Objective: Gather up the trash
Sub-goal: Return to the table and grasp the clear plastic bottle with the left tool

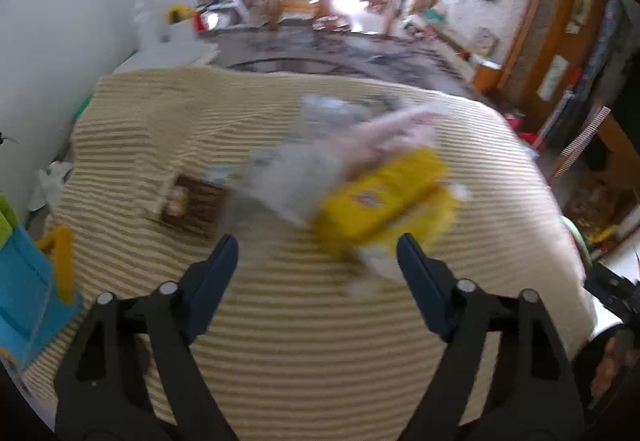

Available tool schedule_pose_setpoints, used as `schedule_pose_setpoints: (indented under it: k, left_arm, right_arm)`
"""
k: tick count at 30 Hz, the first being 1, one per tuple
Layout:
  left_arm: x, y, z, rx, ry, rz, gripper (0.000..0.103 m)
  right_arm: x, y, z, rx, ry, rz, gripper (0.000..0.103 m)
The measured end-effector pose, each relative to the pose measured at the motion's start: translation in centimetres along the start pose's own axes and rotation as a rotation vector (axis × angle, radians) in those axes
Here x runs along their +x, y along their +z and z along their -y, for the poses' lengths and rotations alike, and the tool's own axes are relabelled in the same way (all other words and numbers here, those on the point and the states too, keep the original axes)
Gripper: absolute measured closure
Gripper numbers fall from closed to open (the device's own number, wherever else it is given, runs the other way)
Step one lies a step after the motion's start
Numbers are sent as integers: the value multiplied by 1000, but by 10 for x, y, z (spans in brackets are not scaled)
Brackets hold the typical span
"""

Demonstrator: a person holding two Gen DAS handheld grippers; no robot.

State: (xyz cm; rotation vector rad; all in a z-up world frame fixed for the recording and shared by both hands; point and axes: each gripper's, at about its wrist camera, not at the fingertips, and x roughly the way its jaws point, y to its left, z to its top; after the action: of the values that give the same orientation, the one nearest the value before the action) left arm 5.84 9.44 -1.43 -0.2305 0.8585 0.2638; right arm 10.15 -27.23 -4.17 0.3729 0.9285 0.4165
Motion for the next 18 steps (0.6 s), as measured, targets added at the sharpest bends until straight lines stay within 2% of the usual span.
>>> schedule_pose_setpoints:
  k: [3,7,10,12,18]
  left_arm:
    - [17,14,-22,-69,-15,-23,25]
    - [41,29,-18,-6,30,-68,25]
    - [65,36,-18,-3,56,-113,23]
    - [68,37,-20,-29,63,-101,23]
    - [57,30,-25,-100,34,-81,33]
  right_arm:
    - [5,-1,0,-6,-14,-9,19]
    - [12,-1,1,-4,-14,-22,19]
    - [10,-1,5,3,1,-28,19]
    - [12,-2,7,3,1,-37,19]
    - [16,-4,11,7,-1,-64,19]
